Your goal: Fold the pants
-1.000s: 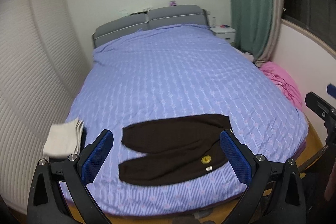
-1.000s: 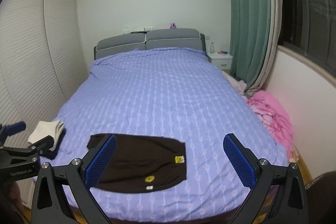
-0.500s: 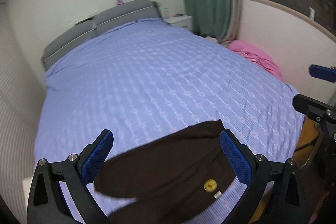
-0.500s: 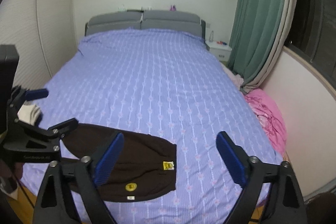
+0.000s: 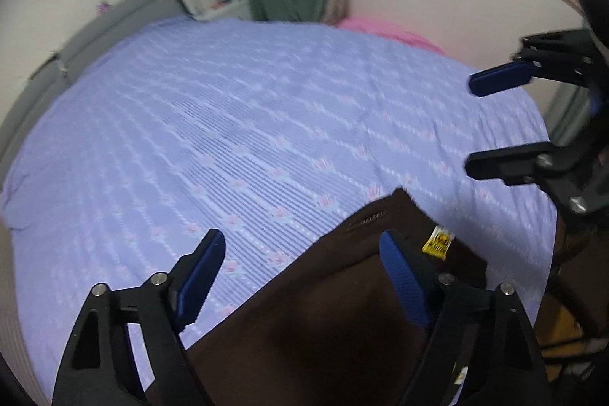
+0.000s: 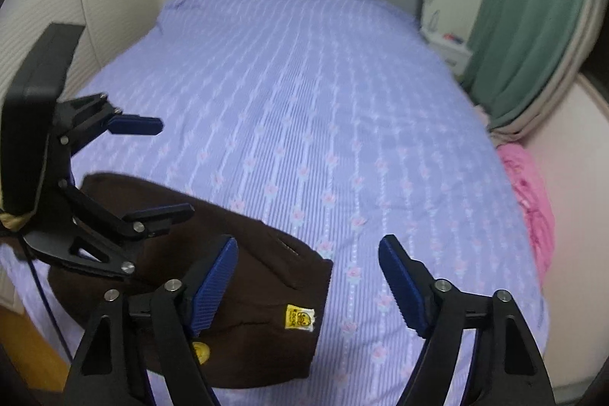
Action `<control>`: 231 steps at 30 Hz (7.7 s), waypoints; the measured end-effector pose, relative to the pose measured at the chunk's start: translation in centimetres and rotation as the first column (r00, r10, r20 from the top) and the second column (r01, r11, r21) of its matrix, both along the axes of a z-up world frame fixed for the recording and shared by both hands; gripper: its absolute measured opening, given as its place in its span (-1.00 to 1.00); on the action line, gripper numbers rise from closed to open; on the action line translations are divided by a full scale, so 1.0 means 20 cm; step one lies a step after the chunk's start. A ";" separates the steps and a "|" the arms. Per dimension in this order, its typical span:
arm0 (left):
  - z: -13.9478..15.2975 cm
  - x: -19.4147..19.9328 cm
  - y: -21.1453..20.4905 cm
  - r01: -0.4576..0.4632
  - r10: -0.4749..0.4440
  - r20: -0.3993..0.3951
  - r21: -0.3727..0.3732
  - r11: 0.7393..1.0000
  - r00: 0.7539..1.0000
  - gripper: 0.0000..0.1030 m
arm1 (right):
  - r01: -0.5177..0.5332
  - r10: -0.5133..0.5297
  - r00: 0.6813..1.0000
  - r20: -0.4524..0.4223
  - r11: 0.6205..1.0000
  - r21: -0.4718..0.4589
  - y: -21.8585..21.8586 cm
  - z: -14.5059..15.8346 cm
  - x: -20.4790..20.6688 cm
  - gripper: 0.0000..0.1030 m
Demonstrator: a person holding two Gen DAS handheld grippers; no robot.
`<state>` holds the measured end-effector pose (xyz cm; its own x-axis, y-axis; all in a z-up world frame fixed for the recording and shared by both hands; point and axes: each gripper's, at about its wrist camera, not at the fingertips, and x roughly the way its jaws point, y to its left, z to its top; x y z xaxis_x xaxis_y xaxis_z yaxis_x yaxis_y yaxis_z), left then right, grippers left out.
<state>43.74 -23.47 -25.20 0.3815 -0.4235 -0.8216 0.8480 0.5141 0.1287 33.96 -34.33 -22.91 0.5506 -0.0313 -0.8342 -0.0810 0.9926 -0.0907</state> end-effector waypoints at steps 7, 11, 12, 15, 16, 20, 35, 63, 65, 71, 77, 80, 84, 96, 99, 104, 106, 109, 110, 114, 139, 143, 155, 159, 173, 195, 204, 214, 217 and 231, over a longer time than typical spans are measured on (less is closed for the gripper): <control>-0.28 0.14 -0.08 0.144 -0.134 -0.104 0.091 0.985 0.986 0.44 | -0.130 0.133 0.973 -0.189 0.991 0.032 -0.03 -0.34 0.25 0.29; -0.42 0.23 -0.09 0.192 -0.160 -0.218 0.134 0.972 0.963 0.22 | -0.219 0.229 0.932 -0.279 0.973 0.070 -0.01 -0.46 0.36 0.22; -0.44 0.25 -0.10 0.199 -0.163 -0.231 0.141 0.970 0.959 0.17 | -0.239 0.251 0.919 -0.303 0.968 0.075 -0.01 -0.49 0.39 0.18; -0.50 0.30 -0.10 0.214 -0.169 -0.259 0.157 0.964 0.951 0.14 | -0.292 0.302 0.877 -0.374 0.953 0.084 0.01 -0.56 0.47 0.09; -0.51 0.31 -0.10 0.214 -0.167 -0.266 0.159 0.964 0.949 0.13 | -0.307 0.317 0.864 -0.390 0.947 0.088 0.02 -0.57 0.49 0.08; -0.58 0.35 -0.08 0.223 -0.166 -0.316 0.155 0.962 0.934 0.09 | -0.359 0.370 0.824 -0.430 0.927 0.109 0.05 -0.65 0.54 0.08; -0.76 0.32 -0.04 0.235 -0.162 -0.350 0.178 0.955 0.923 -0.54 | -0.389 0.404 0.768 -0.497 0.911 0.140 0.10 -0.91 0.65 -0.58; -0.26 -0.58 0.19 0.120 -0.105 -0.246 0.045 0.992 0.964 -0.64 | -0.587 0.642 0.762 -0.081 0.633 -0.505 0.38 -0.43 -0.40 -0.74; -0.29 -0.65 0.18 0.120 -0.103 -0.272 0.046 0.992 0.957 -0.64 | -0.600 0.654 0.750 -0.095 0.613 -0.514 0.40 -0.48 -0.47 -0.74; -0.44 -0.84 0.11 0.155 -0.124 -0.294 0.083 0.984 0.948 -0.64 | -0.643 0.653 0.738 -0.173 0.601 -0.474 0.38 -0.68 -0.55 -0.73; -0.57 -1.00 0.12 0.192 -0.155 -0.279 0.113 0.975 0.948 -0.64 | -0.658 0.635 0.741 -0.220 0.621 -0.425 0.37 -0.78 -0.53 -0.73; -0.63 -1.06 0.12 0.193 -0.157 -0.249 0.126 0.973 0.956 -0.64 | -0.659 0.625 0.745 -0.235 0.630 -0.412 0.33 -0.88 -0.58 -0.73; -0.74 -1.08 0.11 0.159 -0.122 -0.242 0.140 0.977 0.963 -0.64 | -0.643 0.598 0.762 -0.249 0.653 -0.400 0.33 -0.97 -0.66 -0.72; -0.63 -1.13 0.13 0.137 -0.106 -0.211 0.135 0.981 0.972 -0.57 | -0.604 0.564 0.793 -0.232 0.675 -0.424 0.33 -0.92 -0.72 -0.41; -0.51 -1.12 0.17 0.111 -0.087 -0.200 0.113 0.987 0.976 -0.27 | -0.568 0.536 0.819 -0.205 0.706 -0.423 0.30 -0.82 -0.71 -0.36; -0.34 -1.12 0.23 0.095 -0.078 -0.187 0.080 0.992 0.979 -0.04 | -0.515 0.501 0.853 -0.147 0.762 -0.391 0.28 -0.61 -0.67 -0.27; -0.28 -1.10 0.28 0.092 -0.078 -0.189 0.069 0.993 0.979 -0.04 | -0.505 0.498 0.858 -0.123 0.779 -0.371 0.30 -0.53 -0.66 -0.23; -0.19 -1.02 0.38 0.071 -0.062 -0.168 0.048 0.996 0.984 -0.04 | -0.504 0.501 0.860 -0.098 0.801 -0.324 0.36 -0.43 -0.60 -0.22; -0.16 -0.97 0.43 0.060 -0.053 -0.153 0.044 0.997 0.987 -0.04 | -0.506 0.505 0.858 -0.090 0.805 -0.309 0.38 -0.40 -0.55 -0.22; -0.10 -0.67 0.69 -0.028 0.034 -0.095 0.068 0.997 0.995 -0.04 | -0.500 0.499 0.865 -0.056 0.846 -0.186 0.49 -0.33 -0.39 -0.22; -0.31 0.22 1.66 -0.626 0.611 -0.182 -0.038 0.779 0.771 -0.03 | -0.312 0.504 0.773 -0.384 0.830 0.462 1.36 -0.84 0.87 -0.21; -0.27 0.18 1.75 -0.676 0.657 -0.187 -0.057 0.735 0.730 -0.04 | -0.283 0.509 0.755 -0.412 0.821 0.496 1.34 -0.87 0.88 -0.75; 0.15 -0.26 2.04 -0.755 0.746 -0.115 -0.094 0.649 0.655 0.04 | -0.539 0.657 0.743 -0.125 0.700 0.469 1.63 -0.35 0.31 -0.75; 0.25 -0.50 2.11 -0.778 0.774 -0.083 -0.093 0.621 0.627 0.07 | -0.594 0.700 0.706 -0.102 0.665 0.452 1.80 -0.32 0.07 -0.75; 0.04 -1.07 2.20 -0.872 0.867 -0.096 -0.082 0.483 0.489 0.10 | -0.664 0.722 0.656 -0.219 0.690 0.287 2.16 -0.84 -0.40 -0.75; -0.09 -0.97 1.66 -0.744 0.740 -0.100 -0.182 0.643 0.665 0.18 | -0.310 0.315 0.946 -0.073 0.948 0.073 1.13 -0.51 -0.41 -0.03; -0.33 -0.77 1.27 -0.628 0.612 -0.141 -0.179 0.758 0.779 0.18 | 0.082 -0.082 0.988 -0.133 0.997 -0.002 0.39 -0.60 -0.30 -0.03; -0.40 -0.78 1.36 -0.725 0.717 -0.106 -0.107 0.681 0.689 0.18 | -0.049 0.055 0.994 -0.090 0.997 0.067 0.43 -0.53 -0.15 -0.03; -0.39 -0.85 1.50 -0.806 0.801 -0.091 -0.106 0.583 0.592 0.18 | -0.227 0.237 0.968 -0.083 0.967 0.112 0.59 -0.51 -0.05 -0.03; -0.62 -1.14 1.90 -0.992 0.962 -0.250 -0.089 0.090 0.110 0.18 | -0.825 0.922 0.324 -0.213 0.385 0.413 1.93 -0.76 0.47 -0.03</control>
<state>20.95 14.61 -37.68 0.5137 0.1172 -0.8499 -0.4249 0.8954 -0.1334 43.29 4.32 -38.05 -0.1816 0.4603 -0.8690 -0.8875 0.3038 0.3464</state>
